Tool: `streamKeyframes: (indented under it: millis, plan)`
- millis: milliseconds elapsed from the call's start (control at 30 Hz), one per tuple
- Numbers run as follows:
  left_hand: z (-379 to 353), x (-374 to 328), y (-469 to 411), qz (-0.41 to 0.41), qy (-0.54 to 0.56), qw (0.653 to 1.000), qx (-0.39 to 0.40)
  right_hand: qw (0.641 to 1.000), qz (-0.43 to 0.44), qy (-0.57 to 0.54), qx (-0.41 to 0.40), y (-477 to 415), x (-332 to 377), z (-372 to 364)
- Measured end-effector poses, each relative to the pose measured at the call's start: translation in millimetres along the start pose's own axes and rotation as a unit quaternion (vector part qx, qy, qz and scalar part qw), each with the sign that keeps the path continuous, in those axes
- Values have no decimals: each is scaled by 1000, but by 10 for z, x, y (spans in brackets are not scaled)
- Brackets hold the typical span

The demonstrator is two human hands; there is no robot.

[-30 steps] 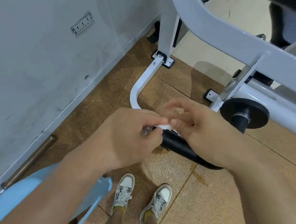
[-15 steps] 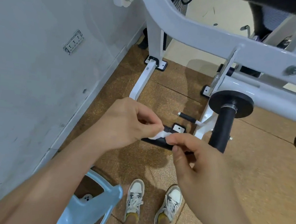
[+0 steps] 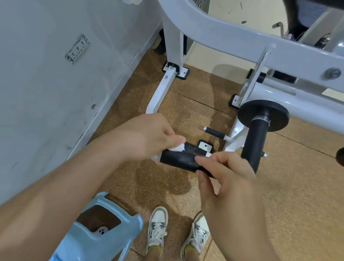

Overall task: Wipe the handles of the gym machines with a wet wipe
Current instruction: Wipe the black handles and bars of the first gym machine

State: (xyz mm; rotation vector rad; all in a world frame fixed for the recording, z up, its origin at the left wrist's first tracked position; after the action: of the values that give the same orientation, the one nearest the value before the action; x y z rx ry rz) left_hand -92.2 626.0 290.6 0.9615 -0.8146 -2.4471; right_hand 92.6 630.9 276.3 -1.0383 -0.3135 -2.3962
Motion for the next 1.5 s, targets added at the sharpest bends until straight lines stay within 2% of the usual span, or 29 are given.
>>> streamKeyframes:
  millis: [33, 100, 200, 267, 400, 533, 633, 700, 800, 900, 1067, 1267, 1367, 1500]
  plan:
    - [-14, -47, 20, -39, -40, 998, -30, 1000, -2, -3, -8, -2, -15, 5]
    - [-64, -142, 109, -97, -28, 992, -70, 1000, -1, -4, -20, -32, -23, 7]
    - [-47, -65, 39, -47, -45, 991, -117, 1000, -4, -10, -25, -65, 11, -21]
    - [-2, -38, -11, -18, -89, 989, -116, 999, -11, -12, -28, -66, 28, -23]
    - [-118, -160, 77, -140, -176, 968, -114, 1000, -11, 4, -8, -60, 53, -32]
    - [-92, -63, -1, -68, -93, 992, -55, 1000, -22, 10, 9, -107, 61, -16]
    - [-144, -198, -99, -119, -153, 979, -64, 997, -39, 37, -60, -108, -55, 91]
    - [-241, -311, -114, -166, -137, 974, -70, 992, -75, 8, -100, -65, -213, 138]
    - [-244, -273, -129, -118, -79, 987, -70, 980, -117, -95, -126, -6, -360, 184]
    - [-152, -199, -137, -57, -117, 991, -42, 978, -110, -117, -133, 20, -405, 182]
    - [-83, -319, -97, -61, -43, 996, 57, 968, -128, -164, -141, 34, -408, 167]
    - [-284, -479, -199, -102, -88, 988, -74, 957, -168, -189, -143, 52, -432, 167]
    - [-362, -540, -185, -134, -158, 976, -64, 951, -203, -191, -135, 37, -460, 193]
    - [-233, -473, -216, -74, -100, 992, -15, 945, -221, -196, -138, 32, -512, 231]
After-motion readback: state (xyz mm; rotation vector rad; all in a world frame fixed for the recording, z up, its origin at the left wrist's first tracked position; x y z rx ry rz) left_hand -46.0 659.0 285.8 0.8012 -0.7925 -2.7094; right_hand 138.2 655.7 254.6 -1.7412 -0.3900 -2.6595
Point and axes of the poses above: each hand's wrist, its own y-axis away from the middle knuckle, its own z-axis out of the back of the hand, x = y × z, the point moved 1 cm from there along -y, towards the middle knuckle, and after that the axes turned 6 degrees about -y, right-handed, at the moved point
